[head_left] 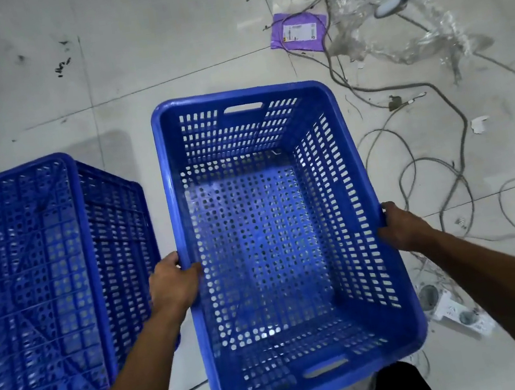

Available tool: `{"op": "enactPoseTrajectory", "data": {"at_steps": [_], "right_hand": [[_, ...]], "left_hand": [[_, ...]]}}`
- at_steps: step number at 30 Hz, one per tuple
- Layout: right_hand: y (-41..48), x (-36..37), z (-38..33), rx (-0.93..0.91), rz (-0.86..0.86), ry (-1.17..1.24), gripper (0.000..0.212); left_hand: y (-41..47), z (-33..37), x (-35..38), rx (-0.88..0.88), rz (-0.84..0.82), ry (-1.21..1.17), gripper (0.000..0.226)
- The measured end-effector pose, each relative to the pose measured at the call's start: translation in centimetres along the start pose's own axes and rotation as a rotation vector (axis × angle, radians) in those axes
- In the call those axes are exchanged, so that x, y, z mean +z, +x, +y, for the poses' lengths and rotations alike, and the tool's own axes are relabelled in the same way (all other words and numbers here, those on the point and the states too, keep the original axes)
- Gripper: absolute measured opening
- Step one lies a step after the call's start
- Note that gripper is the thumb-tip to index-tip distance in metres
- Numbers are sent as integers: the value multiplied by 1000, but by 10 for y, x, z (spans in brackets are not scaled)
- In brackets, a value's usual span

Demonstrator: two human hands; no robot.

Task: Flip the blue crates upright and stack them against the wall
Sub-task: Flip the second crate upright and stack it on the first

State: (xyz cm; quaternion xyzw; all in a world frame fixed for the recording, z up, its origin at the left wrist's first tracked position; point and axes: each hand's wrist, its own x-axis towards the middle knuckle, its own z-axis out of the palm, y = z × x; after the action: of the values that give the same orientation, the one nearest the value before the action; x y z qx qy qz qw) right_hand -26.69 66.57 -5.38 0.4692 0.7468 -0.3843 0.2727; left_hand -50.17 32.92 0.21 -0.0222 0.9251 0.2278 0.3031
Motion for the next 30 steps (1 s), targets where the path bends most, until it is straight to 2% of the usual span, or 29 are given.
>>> {"op": "enactPoseTrajectory", "data": {"at_steps": [3,5,12,17,21,25,30], "right_hand": [[6,-2,4,31,113,-38,41],[9,-4,6,50,149,-89,38],[16,-16,-3,94,98,-225,36],[21,-8,-10,41,113,-227,34],[28,1,-13,46,154,-161,32],[31,8,-17,54,255,-18,31],[38,9,-18,104,327,175,31]], "left_hand": [[6,-11,17,-97,-41,23,17],[11,-16,28,-122,-97,-1,21],[34,-20,43,-179,-93,6,24],[43,-28,43,-178,-78,157,31],[50,-38,46,-157,-62,186,33],[49,-40,50,-120,-49,175,21],[53,-37,57,-17,-4,314,35]]}}
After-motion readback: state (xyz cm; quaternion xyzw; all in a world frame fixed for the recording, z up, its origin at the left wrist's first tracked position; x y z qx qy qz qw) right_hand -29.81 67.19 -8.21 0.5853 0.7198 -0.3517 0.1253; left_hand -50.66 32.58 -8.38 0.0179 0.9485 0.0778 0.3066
